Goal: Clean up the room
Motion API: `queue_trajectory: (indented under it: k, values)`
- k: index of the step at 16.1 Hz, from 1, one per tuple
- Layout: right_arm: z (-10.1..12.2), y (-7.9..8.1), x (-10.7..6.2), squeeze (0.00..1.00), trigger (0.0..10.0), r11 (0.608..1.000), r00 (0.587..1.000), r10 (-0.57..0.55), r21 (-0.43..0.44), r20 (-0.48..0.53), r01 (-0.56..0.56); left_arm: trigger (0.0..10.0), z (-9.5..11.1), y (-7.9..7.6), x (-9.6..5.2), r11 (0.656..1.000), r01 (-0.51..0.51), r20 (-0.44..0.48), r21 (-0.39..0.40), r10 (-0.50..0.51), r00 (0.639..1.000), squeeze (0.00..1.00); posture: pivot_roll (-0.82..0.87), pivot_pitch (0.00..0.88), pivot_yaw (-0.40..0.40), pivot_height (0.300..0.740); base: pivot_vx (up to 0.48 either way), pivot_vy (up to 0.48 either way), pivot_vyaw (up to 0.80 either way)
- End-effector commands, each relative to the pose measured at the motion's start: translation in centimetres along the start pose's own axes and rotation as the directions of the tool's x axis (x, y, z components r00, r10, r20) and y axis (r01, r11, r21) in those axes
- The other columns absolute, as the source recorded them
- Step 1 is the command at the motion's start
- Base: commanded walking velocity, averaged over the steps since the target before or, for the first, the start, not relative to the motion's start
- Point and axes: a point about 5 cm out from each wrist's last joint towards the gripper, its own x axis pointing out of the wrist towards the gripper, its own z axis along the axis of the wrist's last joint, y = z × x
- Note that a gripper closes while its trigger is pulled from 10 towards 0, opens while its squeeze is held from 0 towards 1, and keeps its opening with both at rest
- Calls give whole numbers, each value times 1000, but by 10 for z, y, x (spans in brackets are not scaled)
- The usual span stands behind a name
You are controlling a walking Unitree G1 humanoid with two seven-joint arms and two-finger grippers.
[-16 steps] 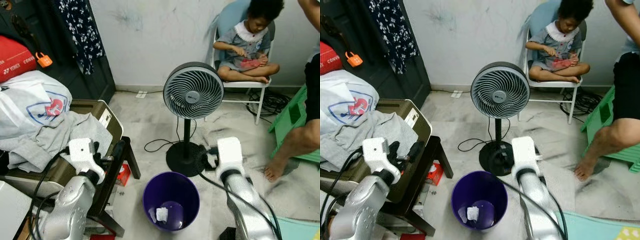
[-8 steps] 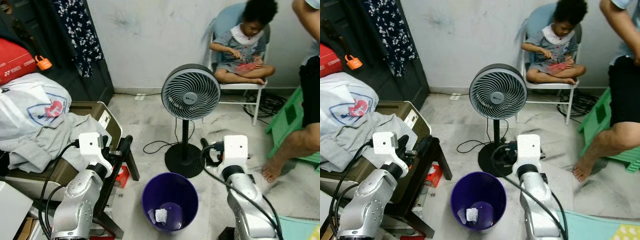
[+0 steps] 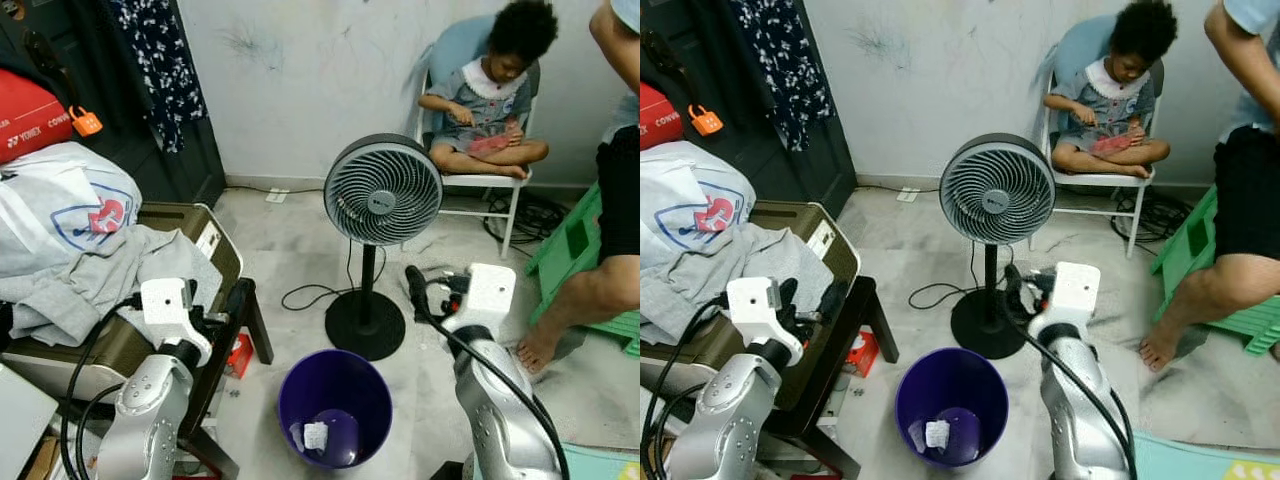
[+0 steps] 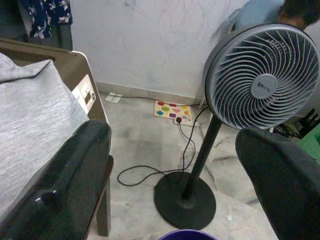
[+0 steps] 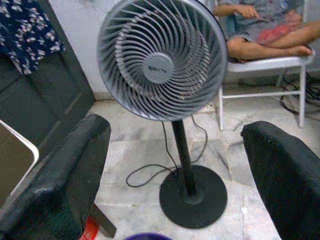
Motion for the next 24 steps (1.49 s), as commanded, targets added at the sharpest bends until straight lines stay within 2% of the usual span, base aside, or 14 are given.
queue_trajectory:
  k: [1,3,4,5,6,7,10,12,17,22,24]
  values:
    - [1,12,4,0,10000,999,999,42,-2,-4,-42,10000,7,-1,2,1000,-9,30,16,9,1000,0,-185,0,48,740,0,0,0]
    - [2,17,4,0,10000,998,998,67,-21,-8,-67,10000,11,-4,0,1000,1,46,13,-2,999,0,-187,0,49,740,0,0,0]
    - [8,12,-5,0,10000,993,995,101,-67,15,-100,10000,13,-5,-10,1000,26,53,8,-26,998,0,-190,0,50,740,0,0,0]
    - [9,3,-15,0,10000,989,995,102,-105,21,-99,10000,12,-2,-22,1000,29,39,-2,-29,999,0,-198,0,55,740,0,0,0]
    - [9,-1,-19,0,10000,989,995,96,-111,22,-93,10000,11,0,-27,1000,24,32,-4,-24,999,0,-198,0,55,740,0,0,0]
    - [9,-19,-33,0,10000,990,999,54,-128,9,-52,10000,7,10,-40,1000,-24,8,2,24,1000,0,-199,0,55,740,0,0,0]
    - [8,-35,-47,0,10000,983,999,35,-180,-9,-36,10000,8,14,-42,999,-49,11,-1,49,999,0,-208,0,51,740,0,0,0]
    - [9,-38,-50,0,10000,979,999,36,-200,-15,-39,10000,8,11,-42,999,-36,4,1,36,999,0,-215,0,52,740,0,0,0]
    - [5,-35,-50,0,10000,978,998,47,-202,-47,-56,10000,8,9,-43,999,-34,-8,-5,34,999,0,-209,0,45,740,0,0,0]
    - [3,-32,-47,0,10000,977,996,60,-201,-66,-73,10000,6,8,-40,999,-45,-35,1,45,998,0,-205,0,42,740,0,0,-800]
    - [3,-31,-47,0,10000,977,996,67,-197,-64,-78,10000,6,9,-40,999,-49,-38,1,49,998,0,-204,0,44,740,0,0,0]
